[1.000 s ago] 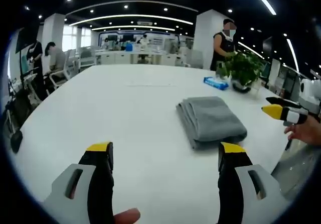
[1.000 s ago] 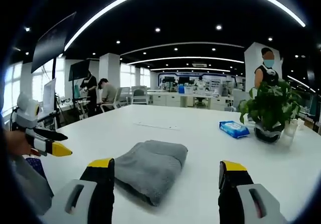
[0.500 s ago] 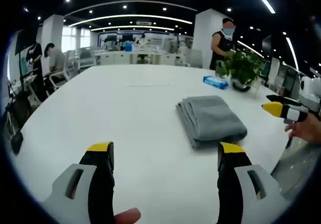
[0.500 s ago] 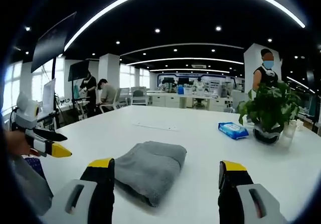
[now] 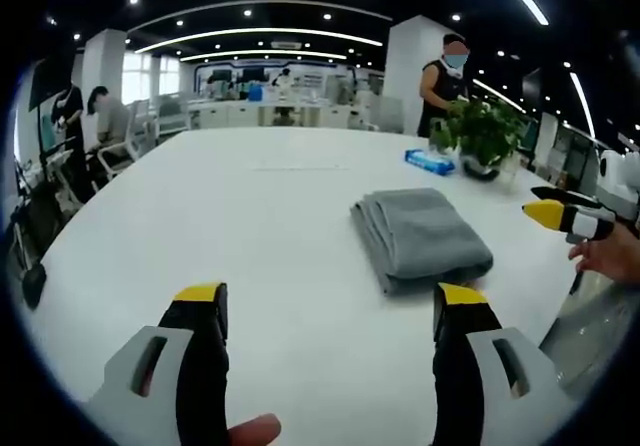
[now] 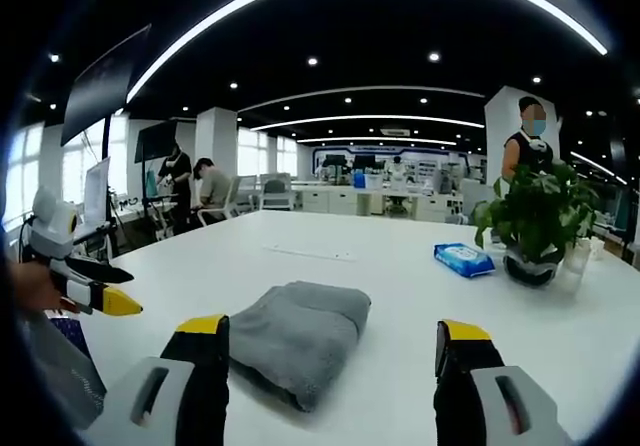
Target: Open the folded towel by lifting each exposed corner and separating the folded layers until the towel lies flat within the target outline without major curled edges
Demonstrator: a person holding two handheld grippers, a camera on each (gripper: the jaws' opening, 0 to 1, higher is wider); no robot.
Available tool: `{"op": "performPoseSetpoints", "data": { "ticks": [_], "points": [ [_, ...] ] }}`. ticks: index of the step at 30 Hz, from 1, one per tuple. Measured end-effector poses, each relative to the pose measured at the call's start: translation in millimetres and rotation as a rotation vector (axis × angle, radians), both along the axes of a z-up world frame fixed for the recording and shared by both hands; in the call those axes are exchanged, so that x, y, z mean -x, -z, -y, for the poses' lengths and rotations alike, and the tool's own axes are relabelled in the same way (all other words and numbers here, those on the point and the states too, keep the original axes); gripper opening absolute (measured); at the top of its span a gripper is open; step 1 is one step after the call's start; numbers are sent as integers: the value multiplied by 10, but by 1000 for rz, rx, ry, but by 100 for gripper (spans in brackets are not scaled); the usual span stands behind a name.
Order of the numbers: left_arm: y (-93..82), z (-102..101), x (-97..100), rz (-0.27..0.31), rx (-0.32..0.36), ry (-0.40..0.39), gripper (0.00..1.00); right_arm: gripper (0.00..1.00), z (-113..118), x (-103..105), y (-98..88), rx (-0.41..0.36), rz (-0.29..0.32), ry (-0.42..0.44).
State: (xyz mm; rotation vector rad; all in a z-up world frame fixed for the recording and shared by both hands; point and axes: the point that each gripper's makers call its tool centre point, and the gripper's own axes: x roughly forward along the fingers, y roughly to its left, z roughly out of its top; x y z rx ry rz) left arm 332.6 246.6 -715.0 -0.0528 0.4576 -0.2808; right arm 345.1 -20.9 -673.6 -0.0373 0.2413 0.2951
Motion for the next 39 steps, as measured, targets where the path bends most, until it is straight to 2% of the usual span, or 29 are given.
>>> {"op": "performPoseSetpoints", "data": {
  "ticks": [16,20,26,28,32,35,39],
  "points": [
    [-36,8,3,13,1,4,83,84,-18,-3,-10,9,6,-9],
    [-114,33,5,42,9,22,82,84,-46,0,-9,5,6,-20],
    [-346,109,73,113,81,68,82,84,-129,13,33,26,-4,-54],
    [-433,111,101,150,75,81,81,84,-143,15,34,29,-3,-61],
    [-499,85,180,154,57,88,81,83,-162,19,41,37,-4,-70],
    [-596,76,268,195,51,113,82,83,-185,24,43,33,-7,-79],
    [-686,62,365,223,30,126,82,83,-213,33,36,45,-2,-90]
  ]
}}
